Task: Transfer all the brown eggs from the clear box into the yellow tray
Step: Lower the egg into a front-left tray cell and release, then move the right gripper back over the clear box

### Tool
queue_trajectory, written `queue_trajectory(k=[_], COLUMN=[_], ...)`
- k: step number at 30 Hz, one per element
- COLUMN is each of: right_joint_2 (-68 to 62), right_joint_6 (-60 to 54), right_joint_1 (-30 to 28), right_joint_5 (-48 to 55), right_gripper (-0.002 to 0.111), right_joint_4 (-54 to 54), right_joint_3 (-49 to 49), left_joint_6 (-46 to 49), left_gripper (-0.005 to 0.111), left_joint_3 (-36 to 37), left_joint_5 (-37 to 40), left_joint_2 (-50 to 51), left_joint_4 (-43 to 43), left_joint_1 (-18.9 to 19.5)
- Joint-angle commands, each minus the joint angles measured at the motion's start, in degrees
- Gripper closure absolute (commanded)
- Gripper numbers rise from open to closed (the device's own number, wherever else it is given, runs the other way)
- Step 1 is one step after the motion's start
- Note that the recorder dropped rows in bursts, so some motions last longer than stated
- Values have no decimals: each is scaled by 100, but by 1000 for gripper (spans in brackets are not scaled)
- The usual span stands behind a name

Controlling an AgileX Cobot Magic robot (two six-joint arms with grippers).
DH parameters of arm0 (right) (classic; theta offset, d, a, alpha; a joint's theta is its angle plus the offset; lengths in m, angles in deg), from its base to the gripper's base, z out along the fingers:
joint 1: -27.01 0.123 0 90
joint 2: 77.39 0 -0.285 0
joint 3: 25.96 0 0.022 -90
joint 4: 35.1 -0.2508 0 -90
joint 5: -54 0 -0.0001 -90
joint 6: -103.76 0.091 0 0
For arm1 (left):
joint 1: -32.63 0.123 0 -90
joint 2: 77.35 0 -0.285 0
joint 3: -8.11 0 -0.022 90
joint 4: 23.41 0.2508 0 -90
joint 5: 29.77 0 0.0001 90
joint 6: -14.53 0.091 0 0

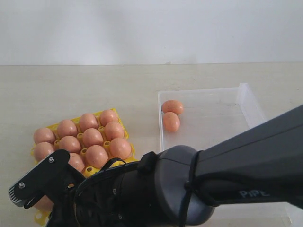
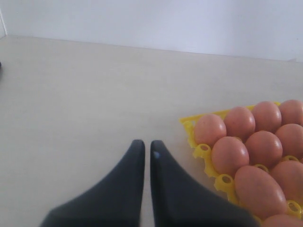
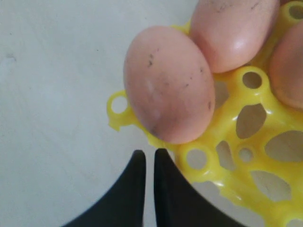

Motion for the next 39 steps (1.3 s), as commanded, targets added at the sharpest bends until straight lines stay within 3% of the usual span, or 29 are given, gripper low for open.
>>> queue_trajectory(k=[1, 39], right_joint_2=[134, 7], right_joint_6=[36, -315], right_joint_1=[-10, -10], right_joint_5=[-24, 286], right_gripper=[109, 109], right_joint_4=[-5, 6], right_joint_3=[-3, 349], left_joint_6=[39, 39], left_gripper=[103, 103], left_joint_3=[15, 15], left_joint_5=[-23, -23], left_joint_2=[-20, -20], left_joint_4=[-12, -12], left_joint_1=[18, 18])
